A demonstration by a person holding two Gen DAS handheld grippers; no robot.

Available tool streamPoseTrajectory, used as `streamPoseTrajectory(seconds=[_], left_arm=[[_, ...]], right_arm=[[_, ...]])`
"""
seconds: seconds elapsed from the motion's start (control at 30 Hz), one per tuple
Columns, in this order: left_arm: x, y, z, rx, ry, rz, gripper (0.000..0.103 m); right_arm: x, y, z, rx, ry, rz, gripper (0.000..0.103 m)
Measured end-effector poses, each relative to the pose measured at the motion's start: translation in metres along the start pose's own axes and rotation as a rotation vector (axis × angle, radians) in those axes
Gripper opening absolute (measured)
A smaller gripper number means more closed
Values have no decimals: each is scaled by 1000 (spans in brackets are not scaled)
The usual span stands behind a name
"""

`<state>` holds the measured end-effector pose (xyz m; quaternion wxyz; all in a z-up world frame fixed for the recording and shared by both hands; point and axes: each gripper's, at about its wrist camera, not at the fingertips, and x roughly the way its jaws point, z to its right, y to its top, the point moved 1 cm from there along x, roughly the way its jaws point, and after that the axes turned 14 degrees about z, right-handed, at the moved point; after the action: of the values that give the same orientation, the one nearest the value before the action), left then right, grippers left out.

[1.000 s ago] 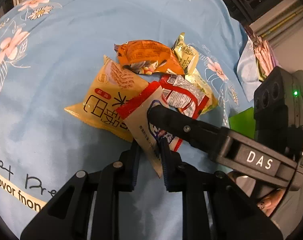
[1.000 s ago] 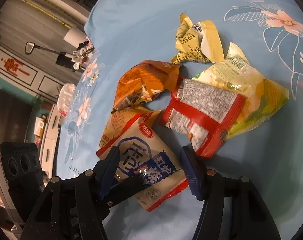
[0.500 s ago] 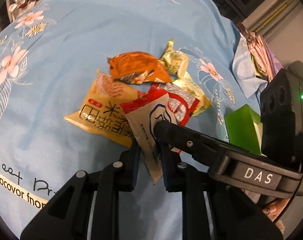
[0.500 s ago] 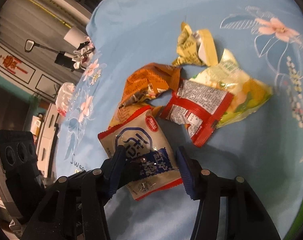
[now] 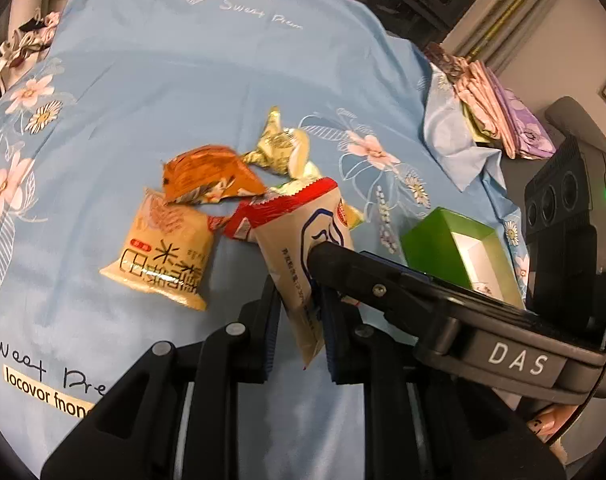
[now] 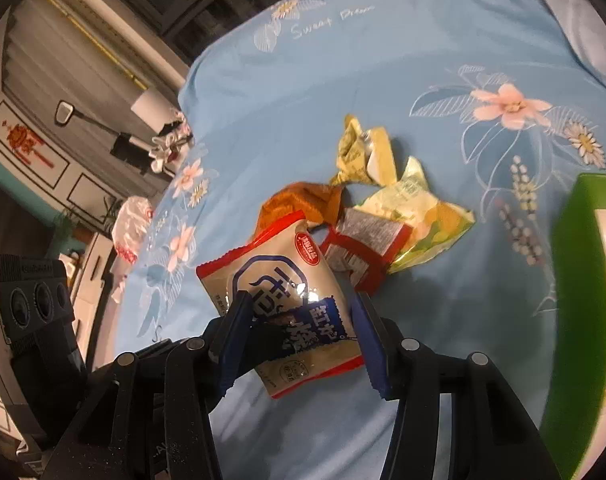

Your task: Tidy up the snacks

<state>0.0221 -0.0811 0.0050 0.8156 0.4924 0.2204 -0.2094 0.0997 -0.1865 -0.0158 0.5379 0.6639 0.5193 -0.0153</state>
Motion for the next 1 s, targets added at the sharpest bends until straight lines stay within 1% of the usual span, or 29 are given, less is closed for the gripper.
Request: streamPoseTrajectory(seconds=[0.43,1.0], left_arm=[[-1,6,32,46,-73,28,19],[10,10,84,116,-188,25,19]], right_arm=[[-34,10,8,21,-45,99,54],[-85,15,35,87,-129,226,54]])
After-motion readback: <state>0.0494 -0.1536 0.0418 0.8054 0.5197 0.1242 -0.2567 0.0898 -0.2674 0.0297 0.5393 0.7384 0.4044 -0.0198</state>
